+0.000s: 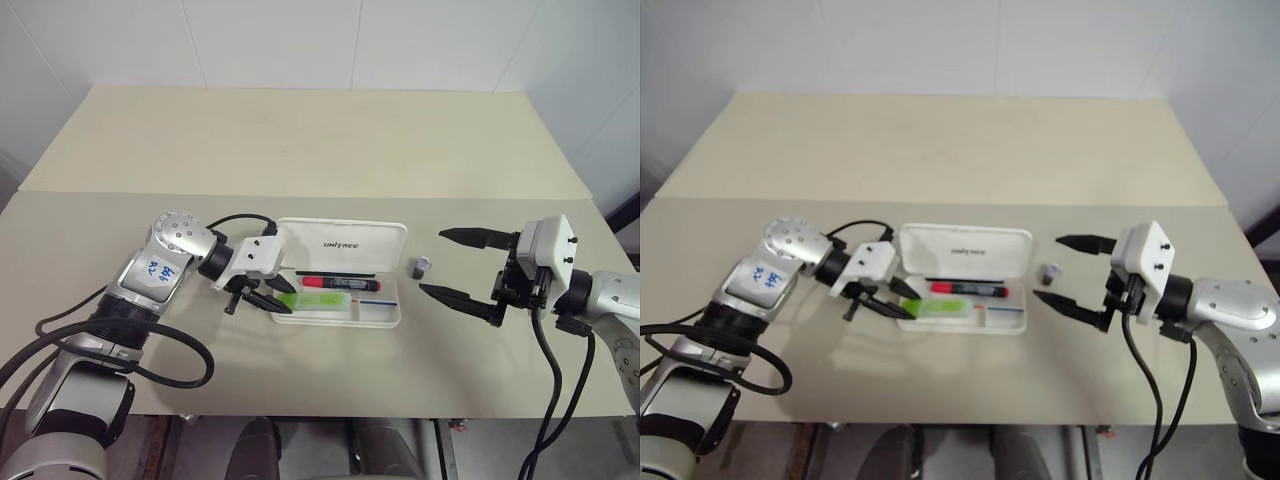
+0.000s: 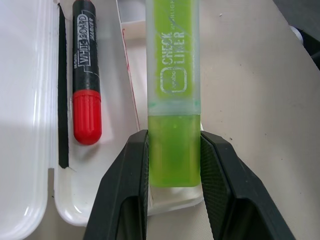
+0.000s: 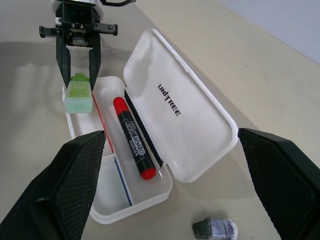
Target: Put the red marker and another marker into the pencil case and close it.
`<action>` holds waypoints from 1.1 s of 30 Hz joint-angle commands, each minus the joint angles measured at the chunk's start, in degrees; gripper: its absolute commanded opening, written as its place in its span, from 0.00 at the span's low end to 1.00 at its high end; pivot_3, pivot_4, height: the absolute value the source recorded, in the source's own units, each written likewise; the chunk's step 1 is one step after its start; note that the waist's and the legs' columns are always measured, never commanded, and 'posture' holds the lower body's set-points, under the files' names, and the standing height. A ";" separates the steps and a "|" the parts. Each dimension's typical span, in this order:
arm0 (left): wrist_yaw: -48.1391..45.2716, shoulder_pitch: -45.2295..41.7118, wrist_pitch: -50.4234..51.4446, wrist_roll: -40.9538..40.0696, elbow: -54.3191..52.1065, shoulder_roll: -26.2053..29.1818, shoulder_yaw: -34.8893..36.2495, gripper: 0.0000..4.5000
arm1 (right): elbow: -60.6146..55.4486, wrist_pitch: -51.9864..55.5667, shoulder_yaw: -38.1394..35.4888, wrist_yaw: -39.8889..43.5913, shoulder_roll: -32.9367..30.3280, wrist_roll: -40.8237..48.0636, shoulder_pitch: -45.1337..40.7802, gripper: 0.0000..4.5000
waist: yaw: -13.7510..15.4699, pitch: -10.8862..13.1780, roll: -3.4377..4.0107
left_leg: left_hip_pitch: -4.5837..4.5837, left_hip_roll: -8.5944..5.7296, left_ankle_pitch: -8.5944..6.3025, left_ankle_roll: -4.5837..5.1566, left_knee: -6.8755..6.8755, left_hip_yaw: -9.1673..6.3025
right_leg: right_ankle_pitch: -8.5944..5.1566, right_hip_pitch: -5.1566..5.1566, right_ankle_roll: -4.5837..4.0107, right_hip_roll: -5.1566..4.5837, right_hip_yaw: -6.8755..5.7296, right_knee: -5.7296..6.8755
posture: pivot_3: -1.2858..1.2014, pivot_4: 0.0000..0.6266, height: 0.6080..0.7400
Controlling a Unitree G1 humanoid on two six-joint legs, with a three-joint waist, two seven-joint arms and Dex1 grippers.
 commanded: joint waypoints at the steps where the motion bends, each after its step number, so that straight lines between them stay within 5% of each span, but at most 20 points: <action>1: -0.97 -1.42 -0.72 0.76 -0.65 0.37 -0.14 0.23 | -2.06 -0.51 -1.54 -0.95 0.04 0.96 -0.34 1.00 | 0.05 0.00 0.00 | -0.01 0.00 0.00 0.00 0.00 0.00 | 0.00 0.00 0.00 0.00 0.00 -0.01 | 0.52 0.24 1.00; 5: -1.10 -1.49 -0.12 1.39 -0.54 0.35 -0.07 0.23 | -2.16 -0.46 -1.27 -1.59 0.20 0.99 -0.70 1.00 | 0.05 0.00 -0.01 | -0.01 -0.02 0.00 0.00 0.00 0.00 | 0.01 0.00 0.01 0.00 0.03 -0.01 | 0.52 0.24 1.00; 15: -0.40 -2.64 0.90 -0.88 -1.16 -3.54 1.17 0.98 | -1.53 -0.69 -0.05 -2.43 0.81 0.70 -2.16 1.00 | 0.06 0.01 -0.01 | -0.02 -0.03 0.00 0.00 0.06 0.00 | 0.02 0.01 0.05 0.00 0.05 0.00 | 0.52 0.24 1.00; 24: -0.64 -2.58 -2.03 -6.43 -2.35 -6.54 5.49 1.00 | -0.26 4.35 0.96 -5.75 -1.29 -1.57 -3.76 1.00 | 0.01 0.01 -0.01 | -0.02 -0.03 0.00 0.00 0.13 0.00 | 0.04 0.02 0.08 0.00 0.08 0.01 | 0.52 0.24 1.00; 33: -0.11 -0.02 2.64 -12.34 -4.79 -0.30 13.57 1.00 | -6.10 35.45 4.04 -27.52 3.14 0.63 -9.70 1.00 | -0.31 0.01 -0.02 | -0.02 -0.03 0.00 0.00 0.28 0.02 | 0.05 0.01 0.08 -0.01 0.16 0.09 | 0.52 0.24 1.00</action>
